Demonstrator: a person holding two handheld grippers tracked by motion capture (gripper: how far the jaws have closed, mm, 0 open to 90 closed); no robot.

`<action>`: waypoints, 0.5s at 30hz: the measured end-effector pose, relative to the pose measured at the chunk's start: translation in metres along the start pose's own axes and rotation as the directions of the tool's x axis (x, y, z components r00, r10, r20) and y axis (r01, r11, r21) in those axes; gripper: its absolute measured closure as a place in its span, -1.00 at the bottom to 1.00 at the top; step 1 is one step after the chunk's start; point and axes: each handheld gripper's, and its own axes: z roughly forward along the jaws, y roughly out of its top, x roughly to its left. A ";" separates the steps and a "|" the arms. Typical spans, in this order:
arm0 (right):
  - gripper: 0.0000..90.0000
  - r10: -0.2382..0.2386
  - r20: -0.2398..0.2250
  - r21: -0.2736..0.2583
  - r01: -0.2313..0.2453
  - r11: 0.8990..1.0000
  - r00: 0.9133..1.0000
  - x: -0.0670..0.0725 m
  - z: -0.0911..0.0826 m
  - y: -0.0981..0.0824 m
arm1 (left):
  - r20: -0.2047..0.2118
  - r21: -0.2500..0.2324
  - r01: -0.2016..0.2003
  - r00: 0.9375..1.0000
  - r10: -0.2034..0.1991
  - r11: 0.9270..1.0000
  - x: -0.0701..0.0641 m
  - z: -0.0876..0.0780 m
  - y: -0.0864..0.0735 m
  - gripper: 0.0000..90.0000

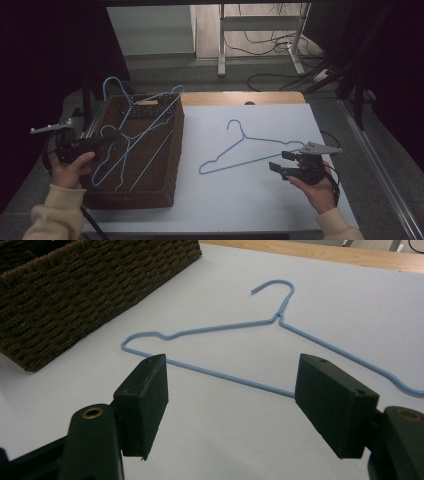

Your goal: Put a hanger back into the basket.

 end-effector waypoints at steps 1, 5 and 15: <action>-0.34 0.000 0.000 0.001 0.000 1.000 1.000 0.000 0.000 0.000 | -0.001 -0.002 0.003 1.000 -0.003 1.000 0.002 -0.001 -0.001 0.92; -0.34 0.000 0.001 0.005 0.000 1.000 1.000 0.000 0.001 0.000 | -0.018 0.004 0.011 1.000 -0.011 1.000 0.010 -0.004 -0.003 0.92; -0.34 -0.004 0.005 0.008 0.004 1.000 1.000 0.000 0.002 -0.001 | -0.048 0.019 0.028 0.998 -0.027 0.999 0.022 0.000 -0.008 0.92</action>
